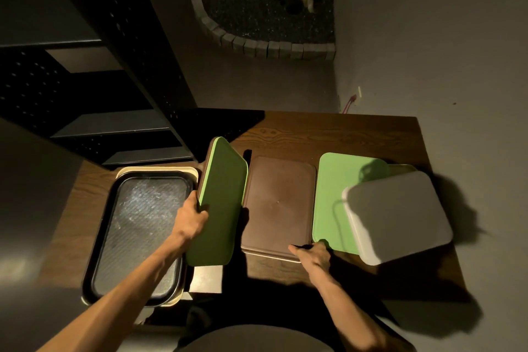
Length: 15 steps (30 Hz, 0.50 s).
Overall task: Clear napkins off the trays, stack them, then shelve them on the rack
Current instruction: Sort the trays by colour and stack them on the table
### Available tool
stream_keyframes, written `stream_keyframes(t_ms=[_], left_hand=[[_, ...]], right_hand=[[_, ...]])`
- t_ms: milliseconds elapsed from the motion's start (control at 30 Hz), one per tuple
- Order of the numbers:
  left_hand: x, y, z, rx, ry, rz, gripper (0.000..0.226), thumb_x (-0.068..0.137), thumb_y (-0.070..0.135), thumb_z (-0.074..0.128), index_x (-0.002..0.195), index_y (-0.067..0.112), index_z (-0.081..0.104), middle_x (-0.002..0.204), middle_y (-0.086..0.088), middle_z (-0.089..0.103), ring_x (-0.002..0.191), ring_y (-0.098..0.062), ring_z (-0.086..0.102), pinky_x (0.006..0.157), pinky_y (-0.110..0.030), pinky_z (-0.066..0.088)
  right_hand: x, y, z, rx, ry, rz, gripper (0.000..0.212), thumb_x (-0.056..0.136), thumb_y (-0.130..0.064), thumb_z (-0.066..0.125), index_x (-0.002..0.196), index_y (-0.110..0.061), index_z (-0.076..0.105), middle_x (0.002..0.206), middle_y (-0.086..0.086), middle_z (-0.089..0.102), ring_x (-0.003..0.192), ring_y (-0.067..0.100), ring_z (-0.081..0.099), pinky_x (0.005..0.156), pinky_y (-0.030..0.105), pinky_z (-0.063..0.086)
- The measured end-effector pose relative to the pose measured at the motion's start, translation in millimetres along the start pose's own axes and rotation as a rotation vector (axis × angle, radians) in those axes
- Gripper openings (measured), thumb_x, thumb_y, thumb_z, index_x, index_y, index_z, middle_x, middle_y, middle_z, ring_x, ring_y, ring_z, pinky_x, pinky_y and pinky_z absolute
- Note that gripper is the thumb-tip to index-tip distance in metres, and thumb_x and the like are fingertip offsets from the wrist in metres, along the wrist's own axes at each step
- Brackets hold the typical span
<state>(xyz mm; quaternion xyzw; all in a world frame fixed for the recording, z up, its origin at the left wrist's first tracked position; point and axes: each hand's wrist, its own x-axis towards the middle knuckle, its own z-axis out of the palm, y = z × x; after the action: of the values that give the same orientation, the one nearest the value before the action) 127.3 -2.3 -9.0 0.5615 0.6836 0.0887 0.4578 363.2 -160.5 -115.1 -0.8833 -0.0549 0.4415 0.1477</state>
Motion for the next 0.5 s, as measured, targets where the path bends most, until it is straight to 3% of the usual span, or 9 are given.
stream_keyframes(t_ms=[133, 200, 267, 433, 500], left_hand=[[-2, 3, 3, 0.024, -0.002, 0.002, 0.037, 0.086, -0.003, 0.05, 0.121, 0.011, 0.051, 0.104, -0.011, 0.064, 0.084, -0.028, 0.066, 0.074, -0.033, 0.055], [-3, 4, 5, 0.026, -0.011, -0.005, 0.037, 0.087, -0.003, 0.05, 0.121, 0.01, 0.05, 0.104, -0.01, 0.064, 0.084, -0.027, 0.065, 0.075, -0.033, 0.055], [-4, 5, 5, 0.04, -0.007, -0.009, 0.037, 0.086, -0.003, 0.05, 0.121, 0.01, 0.05, 0.103, -0.009, 0.063, 0.085, -0.028, 0.065, 0.076, -0.035, 0.056], [-4, 6, 6, 0.052, -0.023, -0.014, 0.038, 0.086, -0.003, 0.05, 0.122, 0.009, 0.048, 0.106, -0.011, 0.063, 0.089, -0.032, 0.066, 0.085, -0.045, 0.057], [-5, 6, 7, 0.049, -0.023, -0.014, 0.036, 0.086, -0.001, 0.05, 0.12, 0.01, 0.049, 0.106, -0.013, 0.065, 0.089, -0.034, 0.067, 0.084, -0.048, 0.057]], right_hand=[[5, 6, -2, 0.175, -0.063, 0.031, 0.092, 0.048, -0.058, 0.088, 0.117, -0.005, 0.059, 0.12, 0.016, 0.067, 0.109, 0.031, 0.064, 0.1, 0.04, 0.051], [-3, 3, -7, 0.224, -0.101, 0.006, 0.1, 0.057, -0.06, 0.084, 0.137, -0.009, 0.052, 0.137, 0.012, 0.058, 0.124, 0.029, 0.056, 0.11, 0.038, 0.042], [-12, -2, -14, 0.245, -0.113, -0.039, 0.092, 0.072, -0.053, 0.08, 0.145, -0.01, 0.044, 0.146, 0.011, 0.05, 0.133, 0.03, 0.048, 0.114, 0.038, 0.036], [-25, -9, -30, 0.225, -0.112, -0.194, 0.076, 0.081, -0.055, 0.071, 0.138, -0.009, 0.052, 0.141, 0.012, 0.052, 0.128, 0.029, 0.051, 0.111, 0.042, 0.04], [-32, -13, -35, 0.191, -0.149, -0.295, 0.065, 0.071, -0.067, 0.072, 0.111, -0.016, 0.067, 0.111, 0.006, 0.066, 0.104, 0.022, 0.062, 0.1, 0.047, 0.05]])
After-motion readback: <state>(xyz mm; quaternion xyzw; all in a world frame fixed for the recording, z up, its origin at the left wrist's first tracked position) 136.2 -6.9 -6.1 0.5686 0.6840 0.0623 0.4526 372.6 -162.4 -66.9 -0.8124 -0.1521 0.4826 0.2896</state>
